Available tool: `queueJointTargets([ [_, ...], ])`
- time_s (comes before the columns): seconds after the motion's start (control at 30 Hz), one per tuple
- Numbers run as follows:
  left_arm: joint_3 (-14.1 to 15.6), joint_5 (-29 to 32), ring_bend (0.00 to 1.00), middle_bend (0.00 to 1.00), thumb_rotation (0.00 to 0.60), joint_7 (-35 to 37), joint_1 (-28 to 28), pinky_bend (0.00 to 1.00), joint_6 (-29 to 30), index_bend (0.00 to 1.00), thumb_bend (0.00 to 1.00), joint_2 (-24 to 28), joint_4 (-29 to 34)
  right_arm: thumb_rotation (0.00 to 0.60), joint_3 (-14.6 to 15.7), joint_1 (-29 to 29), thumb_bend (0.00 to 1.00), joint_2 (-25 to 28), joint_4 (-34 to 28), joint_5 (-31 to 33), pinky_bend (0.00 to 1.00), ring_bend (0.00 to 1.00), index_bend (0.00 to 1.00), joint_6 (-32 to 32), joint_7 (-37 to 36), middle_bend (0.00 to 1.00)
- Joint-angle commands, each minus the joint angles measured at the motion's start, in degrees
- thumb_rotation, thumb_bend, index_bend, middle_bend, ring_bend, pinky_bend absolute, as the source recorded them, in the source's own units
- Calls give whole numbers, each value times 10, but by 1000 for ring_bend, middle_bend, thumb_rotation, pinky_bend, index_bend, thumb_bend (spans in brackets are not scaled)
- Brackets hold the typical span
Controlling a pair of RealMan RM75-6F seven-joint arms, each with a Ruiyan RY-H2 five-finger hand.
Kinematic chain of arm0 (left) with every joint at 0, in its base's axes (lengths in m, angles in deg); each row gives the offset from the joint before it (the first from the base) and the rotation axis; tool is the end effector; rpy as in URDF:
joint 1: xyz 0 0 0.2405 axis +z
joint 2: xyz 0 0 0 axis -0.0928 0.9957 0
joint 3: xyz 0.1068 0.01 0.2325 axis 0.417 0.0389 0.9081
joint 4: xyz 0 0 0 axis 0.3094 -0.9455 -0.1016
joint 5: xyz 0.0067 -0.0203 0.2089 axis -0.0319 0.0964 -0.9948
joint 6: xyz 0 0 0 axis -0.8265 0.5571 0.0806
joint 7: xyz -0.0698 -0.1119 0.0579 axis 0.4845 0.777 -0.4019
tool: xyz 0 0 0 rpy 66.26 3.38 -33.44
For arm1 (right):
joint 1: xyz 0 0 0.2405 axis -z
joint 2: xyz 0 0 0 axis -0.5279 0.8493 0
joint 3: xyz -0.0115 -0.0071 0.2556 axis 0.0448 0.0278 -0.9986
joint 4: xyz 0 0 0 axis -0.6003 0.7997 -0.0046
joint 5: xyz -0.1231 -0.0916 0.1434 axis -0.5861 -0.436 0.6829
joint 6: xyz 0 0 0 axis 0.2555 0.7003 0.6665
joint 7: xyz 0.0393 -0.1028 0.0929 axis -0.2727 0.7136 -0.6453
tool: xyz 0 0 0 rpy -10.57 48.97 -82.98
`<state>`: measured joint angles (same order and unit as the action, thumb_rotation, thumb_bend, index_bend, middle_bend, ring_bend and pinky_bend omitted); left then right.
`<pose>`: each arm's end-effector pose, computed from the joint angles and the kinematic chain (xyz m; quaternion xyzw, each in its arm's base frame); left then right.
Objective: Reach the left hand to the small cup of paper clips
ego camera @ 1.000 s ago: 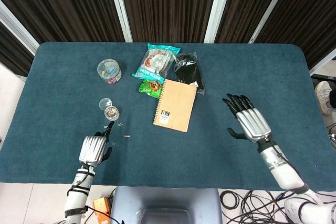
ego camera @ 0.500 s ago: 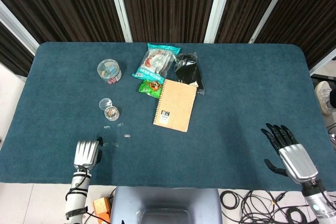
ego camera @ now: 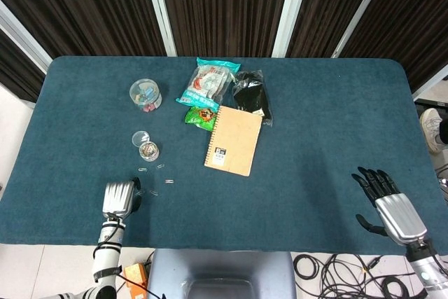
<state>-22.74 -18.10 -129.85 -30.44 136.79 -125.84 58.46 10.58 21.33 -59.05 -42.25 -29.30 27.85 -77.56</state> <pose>-0.2236 0.2696 -0.0428 -0.6482 -0.4161 -0.2604 0.5821 -0.3146 -0.1793 0.1455 0.6957 -0.3809 0.3648 0.4877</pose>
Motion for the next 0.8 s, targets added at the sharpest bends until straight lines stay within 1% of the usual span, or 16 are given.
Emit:
queueJointTargets([
  [0.03,-6,13,1000,1000,600,-9,-4,1000,-8,527,323,-1,-1,600,-1,1,237,-2,4,0,0,0,0,-1,-4,0],
  [0.6,-13,54,1000,1000,600,-34,-18,1000,-25,565,323,6,10,600,-7,5,236,-6,15,-2,0,0,0,-5,-13,0],
  [0.8,-16,74,1000,1000,600,-37,-24,1000,-39,542,323,13,18,600,-8,6,236,-8,18,0,0,0,0,-10,-15,0],
])
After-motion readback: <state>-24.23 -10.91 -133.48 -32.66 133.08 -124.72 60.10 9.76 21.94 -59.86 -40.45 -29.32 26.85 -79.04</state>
